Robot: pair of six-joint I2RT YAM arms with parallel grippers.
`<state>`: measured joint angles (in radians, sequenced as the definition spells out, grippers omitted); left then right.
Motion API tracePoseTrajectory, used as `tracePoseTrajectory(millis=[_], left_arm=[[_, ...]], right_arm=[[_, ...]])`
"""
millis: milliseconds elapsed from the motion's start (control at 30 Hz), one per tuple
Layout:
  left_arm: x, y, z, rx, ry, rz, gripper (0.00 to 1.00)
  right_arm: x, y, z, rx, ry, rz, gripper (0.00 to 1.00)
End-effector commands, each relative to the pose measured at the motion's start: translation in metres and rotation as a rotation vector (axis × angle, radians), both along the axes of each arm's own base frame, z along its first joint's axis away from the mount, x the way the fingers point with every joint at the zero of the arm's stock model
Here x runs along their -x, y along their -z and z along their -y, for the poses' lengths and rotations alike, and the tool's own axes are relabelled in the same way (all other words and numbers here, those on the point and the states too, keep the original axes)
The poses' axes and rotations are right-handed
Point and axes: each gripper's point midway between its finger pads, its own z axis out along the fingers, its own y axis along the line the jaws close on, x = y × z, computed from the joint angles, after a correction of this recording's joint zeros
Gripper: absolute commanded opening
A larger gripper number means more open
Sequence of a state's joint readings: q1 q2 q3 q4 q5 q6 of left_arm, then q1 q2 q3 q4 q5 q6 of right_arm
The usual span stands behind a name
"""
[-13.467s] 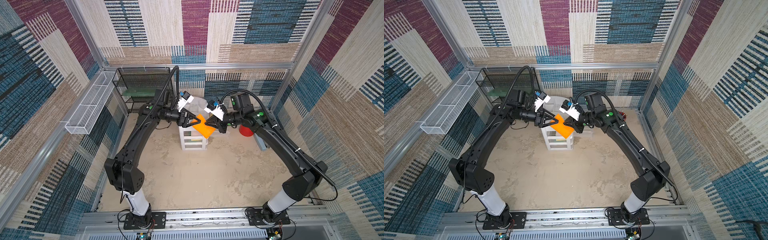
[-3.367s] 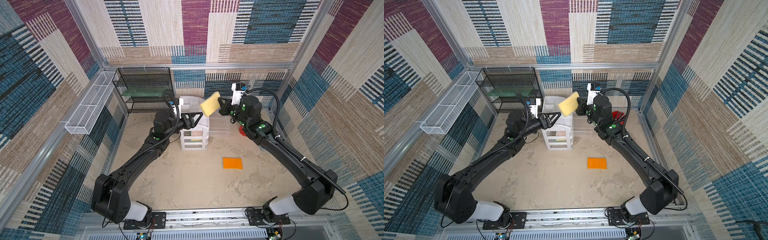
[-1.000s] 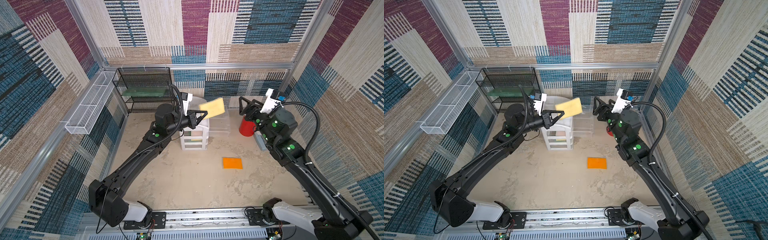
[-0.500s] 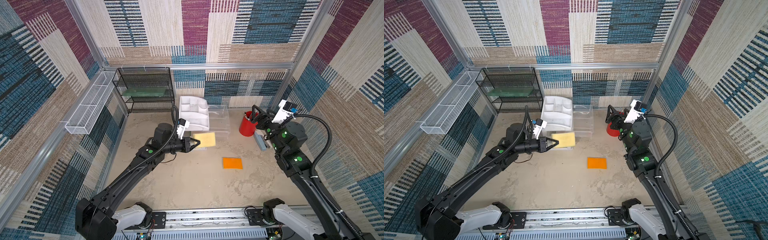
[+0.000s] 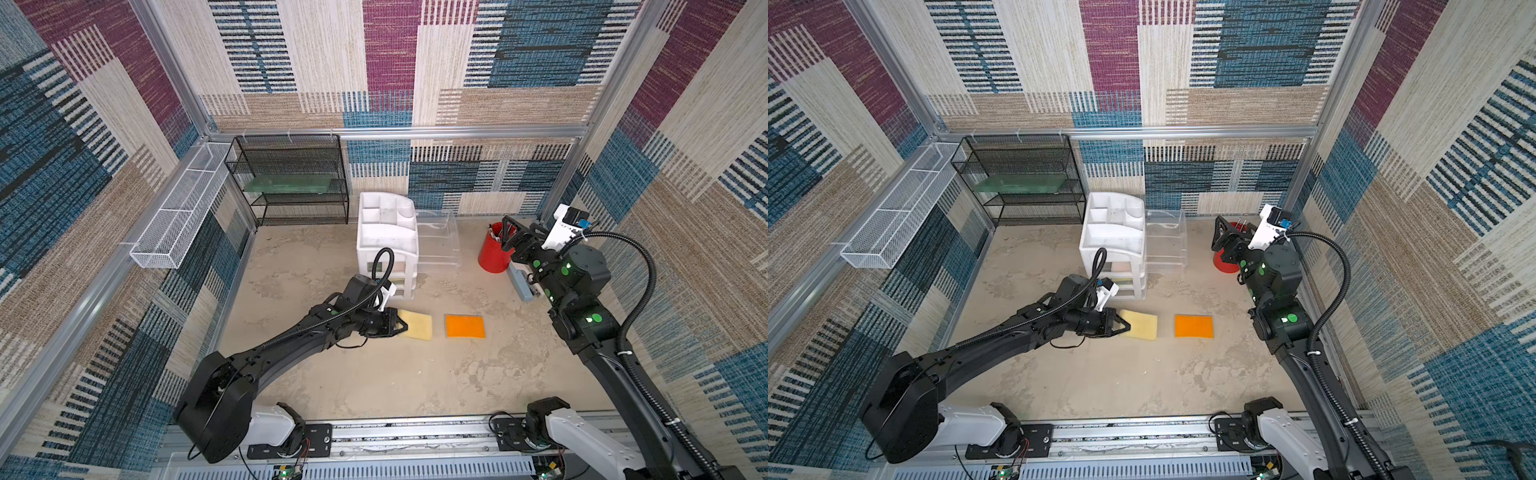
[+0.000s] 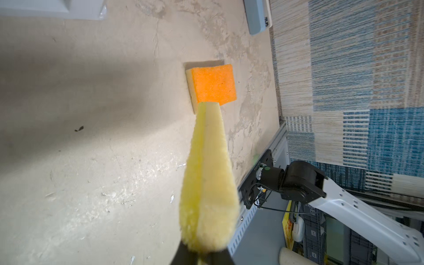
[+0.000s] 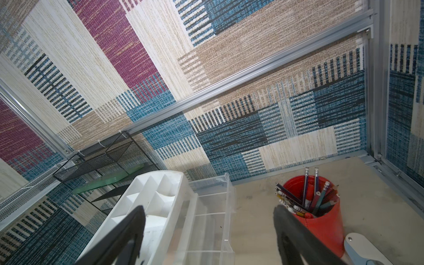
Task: Take the sponge out of the drawer
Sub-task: Place the sponge at the center of the board.
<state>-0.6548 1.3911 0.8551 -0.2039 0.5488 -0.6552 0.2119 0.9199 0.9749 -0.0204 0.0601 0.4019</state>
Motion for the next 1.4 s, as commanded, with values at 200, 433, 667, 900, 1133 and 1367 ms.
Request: tracePoseTrajectory(millis=[200, 433, 667, 900, 1133, 1367], left_arm=[[-0.027, 0.038, 0.028, -0.027, 0.034, -0.026, 0.0], [-0.035, 0.069, 0.029, -0.114, 0.05, -0.071, 0.0], [-0.039, 0.092, 0.014, -0.259, 0.049, -0.075, 0.0], [-0.045, 0.1, 0.011, -0.297, 0.027, -0.067, 0.05], [-0.052, 0.099, 0.016, -0.261, -0.013, -0.063, 0.02], [-0.053, 0.099, 0.025, -0.222, -0.007, -0.08, 0.03]], right_arm=[[-0.004, 0.004, 0.0, 0.0, 0.003, -0.008, 0.89], [-0.013, 0.008, -0.002, 0.009, 0.005, -0.023, 0.89], [-0.022, 0.012, -0.004, 0.01, 0.006, -0.04, 0.89], [-0.026, 0.016, -0.004, 0.013, 0.008, -0.053, 0.89], [-0.027, 0.017, -0.002, 0.019, 0.018, -0.058, 0.89], [-0.028, 0.021, -0.002, 0.021, 0.022, -0.068, 0.89]])
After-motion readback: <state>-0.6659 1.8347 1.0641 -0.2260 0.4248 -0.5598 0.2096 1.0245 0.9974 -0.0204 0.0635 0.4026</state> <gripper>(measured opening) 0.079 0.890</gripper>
